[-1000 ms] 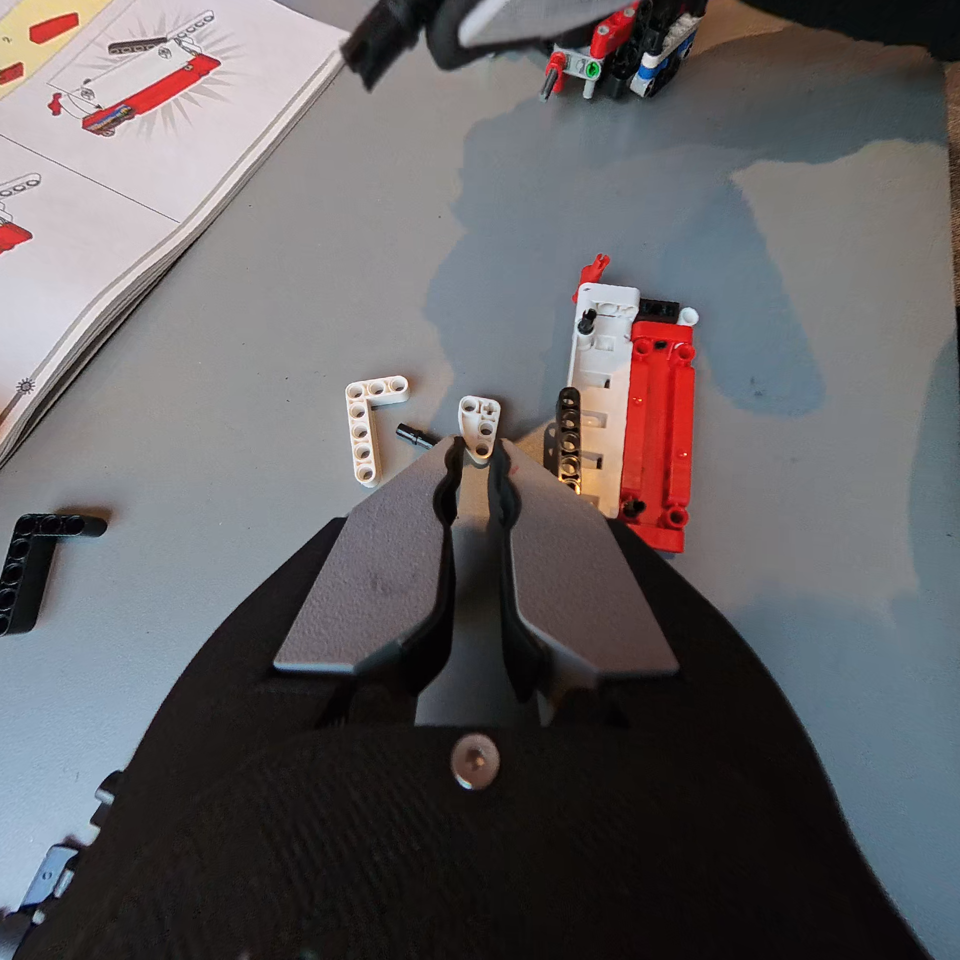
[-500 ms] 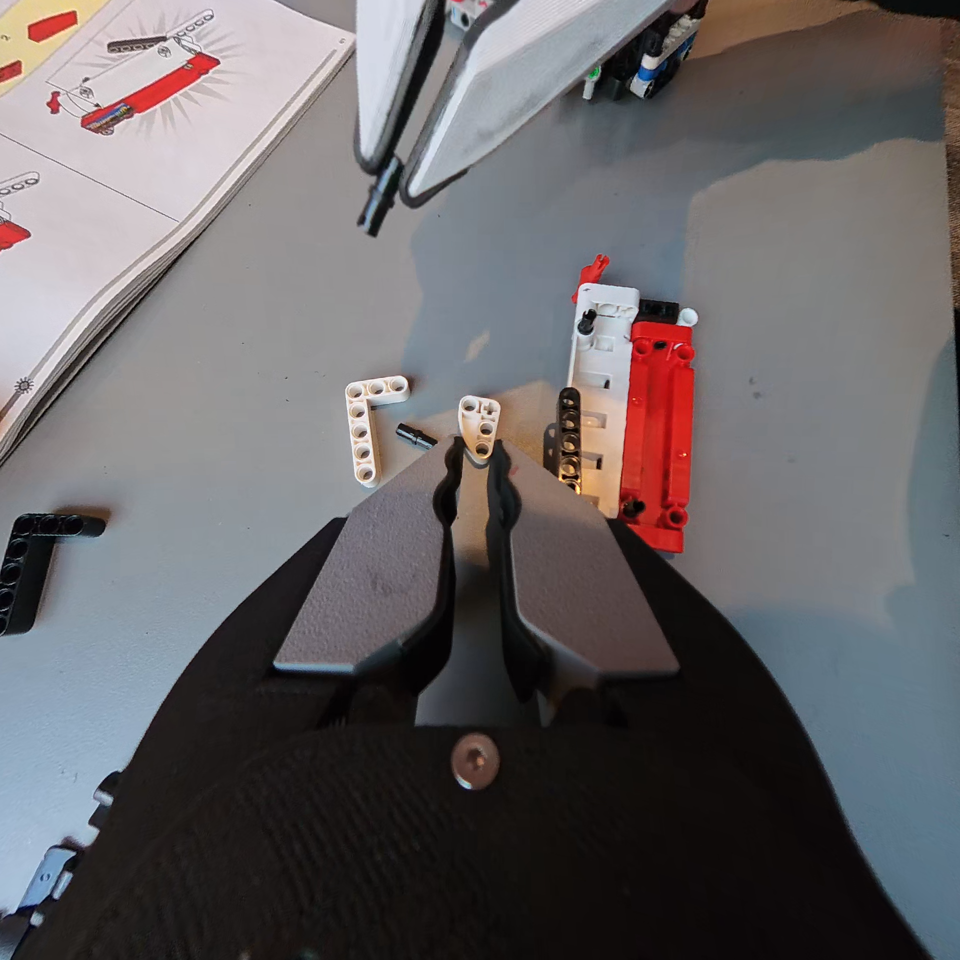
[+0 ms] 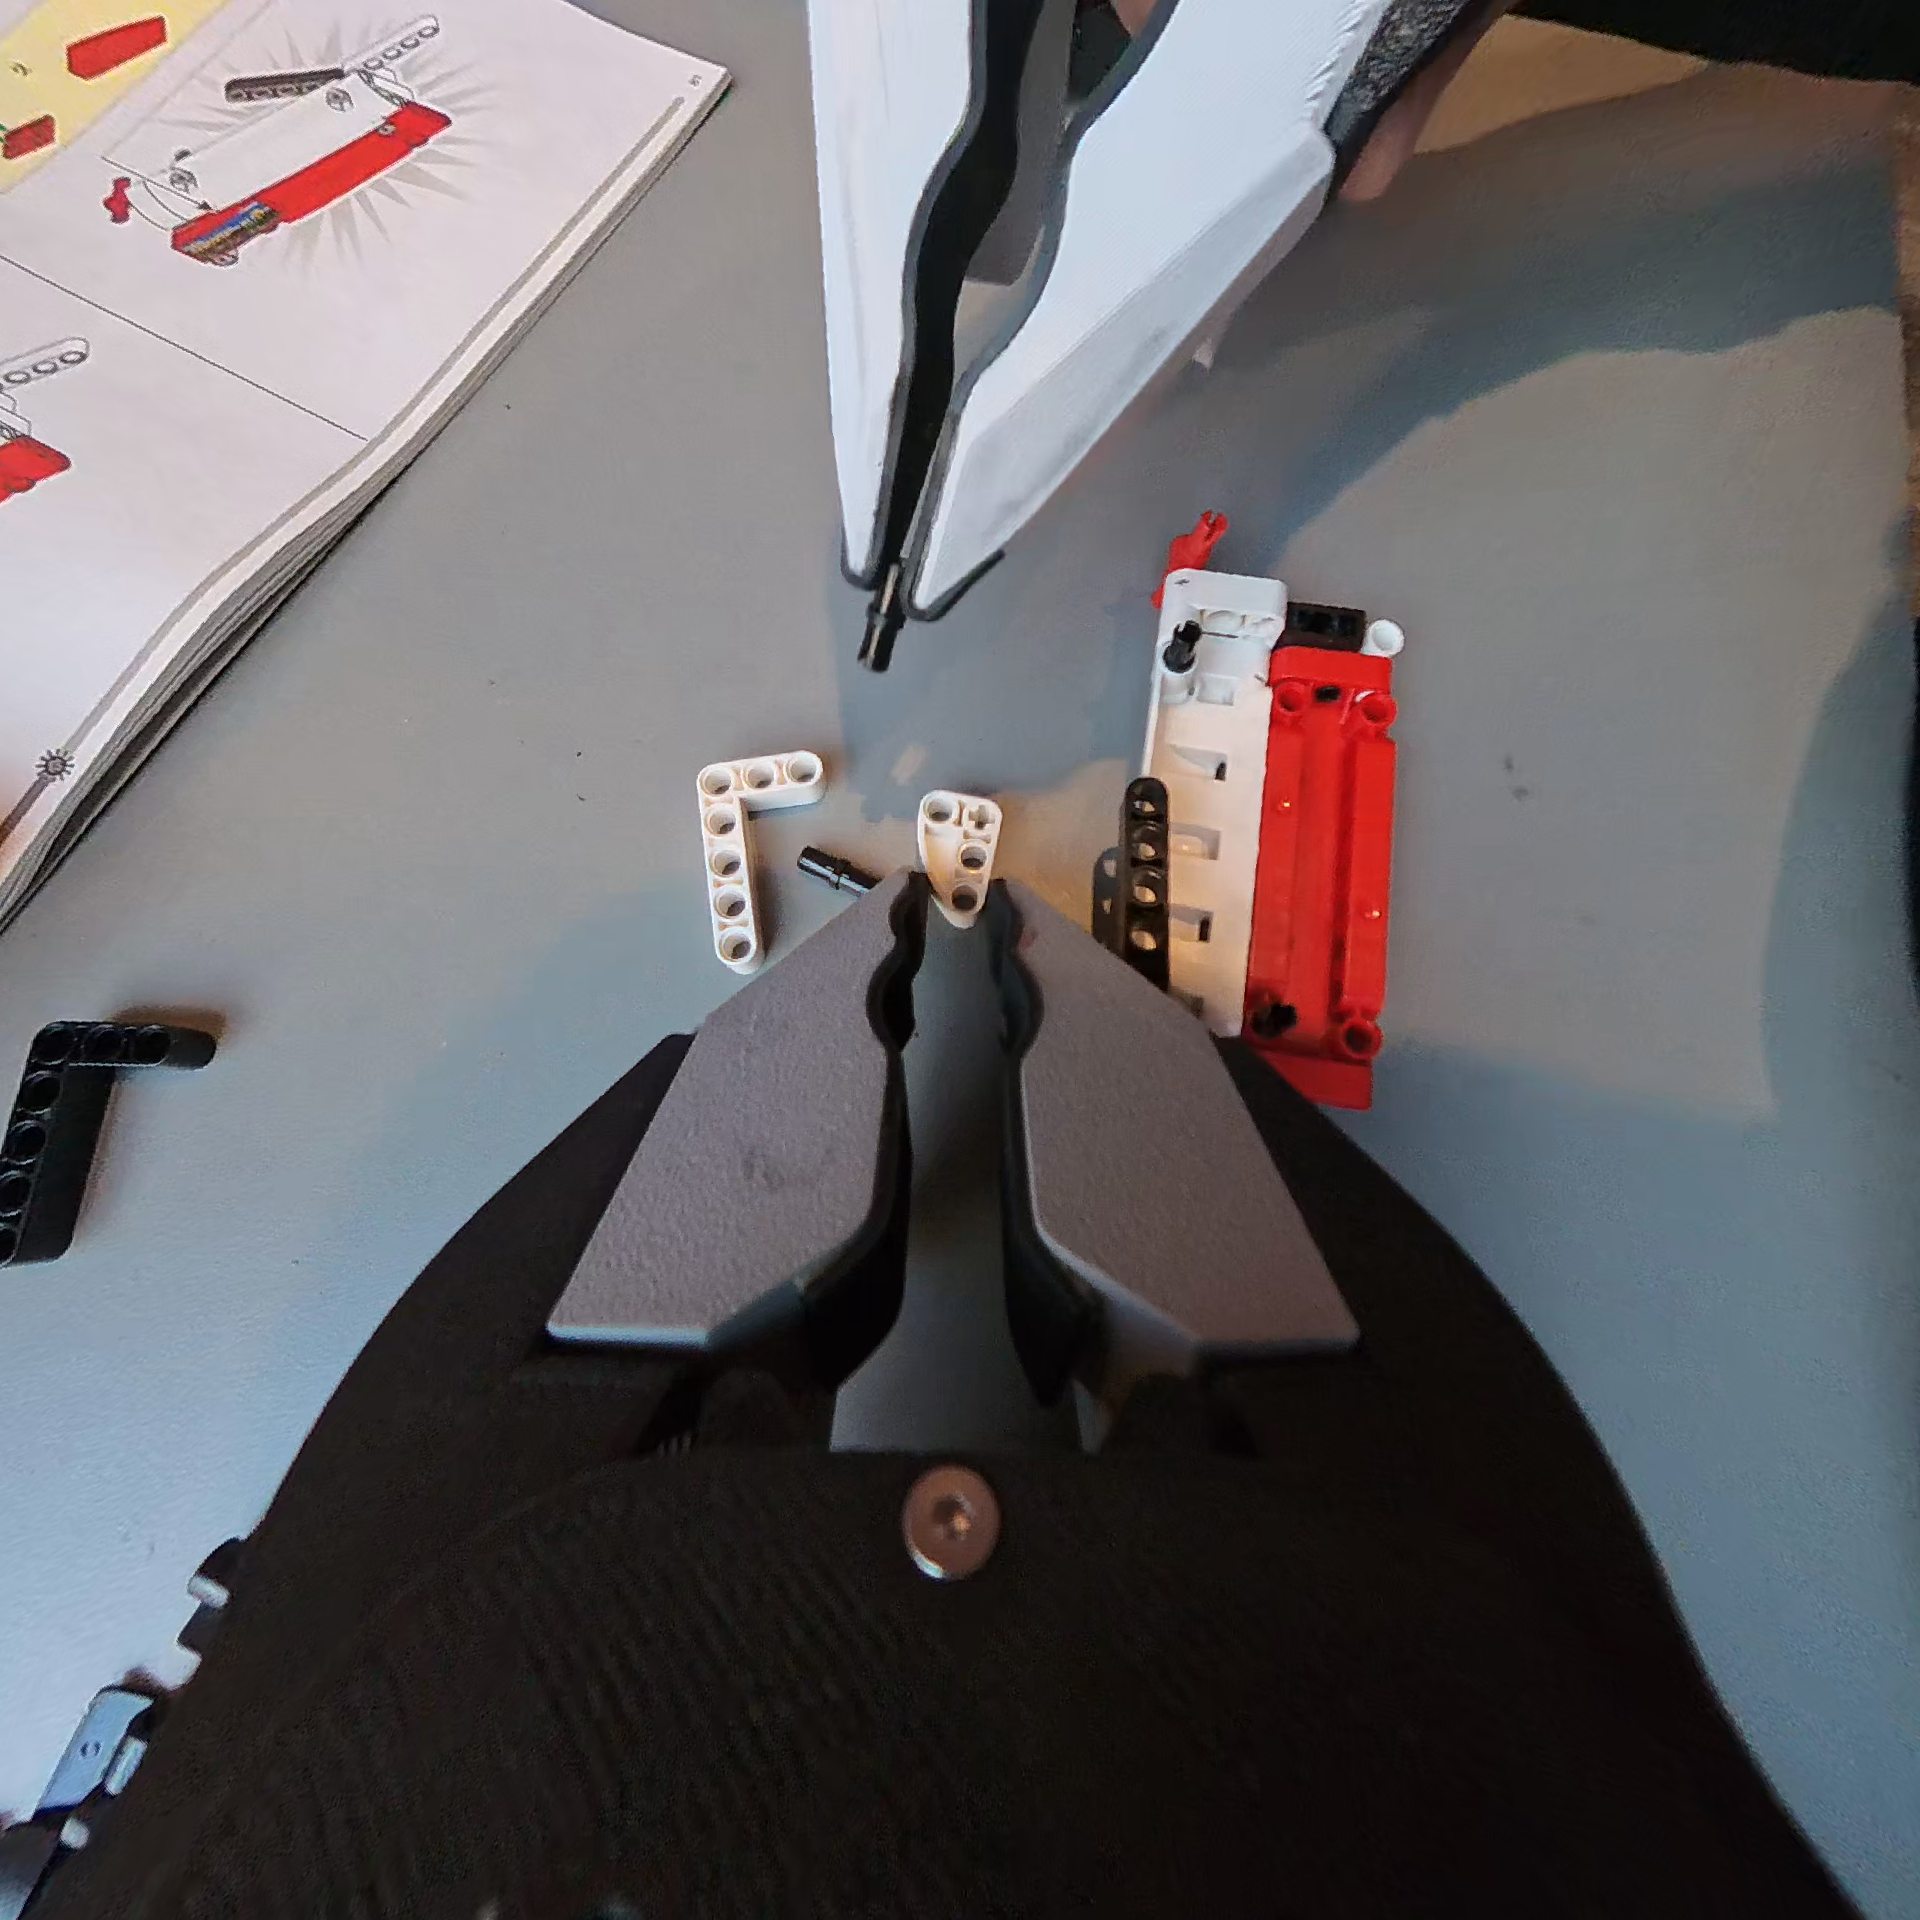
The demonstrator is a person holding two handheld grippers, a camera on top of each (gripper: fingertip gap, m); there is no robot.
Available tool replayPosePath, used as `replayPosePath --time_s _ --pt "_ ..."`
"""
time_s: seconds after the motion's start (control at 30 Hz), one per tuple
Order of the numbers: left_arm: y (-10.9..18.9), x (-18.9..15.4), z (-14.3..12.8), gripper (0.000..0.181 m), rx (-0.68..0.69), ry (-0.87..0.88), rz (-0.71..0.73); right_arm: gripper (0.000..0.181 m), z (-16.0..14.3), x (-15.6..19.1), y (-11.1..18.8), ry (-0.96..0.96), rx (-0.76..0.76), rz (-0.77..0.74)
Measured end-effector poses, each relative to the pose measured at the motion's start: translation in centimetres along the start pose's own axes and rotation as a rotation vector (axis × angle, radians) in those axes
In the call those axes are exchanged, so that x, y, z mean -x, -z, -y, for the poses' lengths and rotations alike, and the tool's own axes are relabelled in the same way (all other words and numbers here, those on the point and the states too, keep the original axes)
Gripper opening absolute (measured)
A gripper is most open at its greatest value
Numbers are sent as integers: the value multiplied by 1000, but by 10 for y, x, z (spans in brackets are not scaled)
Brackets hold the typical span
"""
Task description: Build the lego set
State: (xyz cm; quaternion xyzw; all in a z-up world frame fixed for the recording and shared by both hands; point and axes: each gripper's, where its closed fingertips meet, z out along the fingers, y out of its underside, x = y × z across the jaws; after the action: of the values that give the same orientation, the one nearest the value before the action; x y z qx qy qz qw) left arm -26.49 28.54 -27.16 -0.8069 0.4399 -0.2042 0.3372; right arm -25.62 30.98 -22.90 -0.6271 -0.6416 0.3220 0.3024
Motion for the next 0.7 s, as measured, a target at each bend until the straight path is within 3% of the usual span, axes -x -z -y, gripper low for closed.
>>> replayPosePath --time_s 0.7 --pt "-1 2 1 10 -1 43 46 4 -8 -3 17 -44 9 -69"
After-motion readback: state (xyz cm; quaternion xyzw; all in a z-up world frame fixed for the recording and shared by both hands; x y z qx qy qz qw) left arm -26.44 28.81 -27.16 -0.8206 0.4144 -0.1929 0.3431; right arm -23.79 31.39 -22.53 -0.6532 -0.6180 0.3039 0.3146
